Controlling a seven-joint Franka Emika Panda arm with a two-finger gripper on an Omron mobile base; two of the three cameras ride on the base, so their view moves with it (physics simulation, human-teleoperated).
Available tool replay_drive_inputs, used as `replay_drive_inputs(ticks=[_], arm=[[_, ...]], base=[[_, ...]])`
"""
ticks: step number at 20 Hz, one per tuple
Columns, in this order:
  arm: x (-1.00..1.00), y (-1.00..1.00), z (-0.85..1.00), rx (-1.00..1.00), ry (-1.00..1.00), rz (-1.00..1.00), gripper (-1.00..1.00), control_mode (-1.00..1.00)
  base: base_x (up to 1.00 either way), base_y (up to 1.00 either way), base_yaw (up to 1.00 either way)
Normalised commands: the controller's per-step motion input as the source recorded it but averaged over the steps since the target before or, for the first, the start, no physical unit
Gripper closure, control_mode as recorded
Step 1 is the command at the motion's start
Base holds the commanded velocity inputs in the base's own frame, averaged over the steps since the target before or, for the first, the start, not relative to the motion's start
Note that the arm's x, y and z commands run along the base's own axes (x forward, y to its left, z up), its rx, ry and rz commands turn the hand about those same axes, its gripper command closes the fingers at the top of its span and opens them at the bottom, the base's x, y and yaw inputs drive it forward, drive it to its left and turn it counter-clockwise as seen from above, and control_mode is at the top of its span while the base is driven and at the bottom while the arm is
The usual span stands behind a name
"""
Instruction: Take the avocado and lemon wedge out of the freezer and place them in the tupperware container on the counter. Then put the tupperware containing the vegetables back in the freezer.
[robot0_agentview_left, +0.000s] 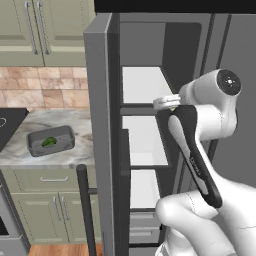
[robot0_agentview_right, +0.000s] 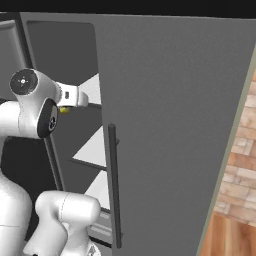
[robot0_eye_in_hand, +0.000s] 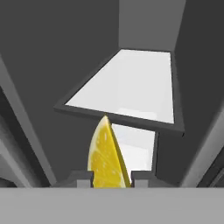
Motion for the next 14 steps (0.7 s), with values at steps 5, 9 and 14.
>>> replay_drive_inputs(ticks=[5,9,14], arm=[[-0.93,-0.19,0.13,0.00,0.15,0.00,1.00,-1.00],[-0.61,-0.23,-0.06,-0.01,0.21,0.00,1.00,-1.00],[-0.39,-0.38,-0.23,-0.02,0.19,0.00,1.00,-1.00]], base=[[0.00,0.00,0.00],[0.00,0.00,0.00],[0.00,0.00,0.00]])
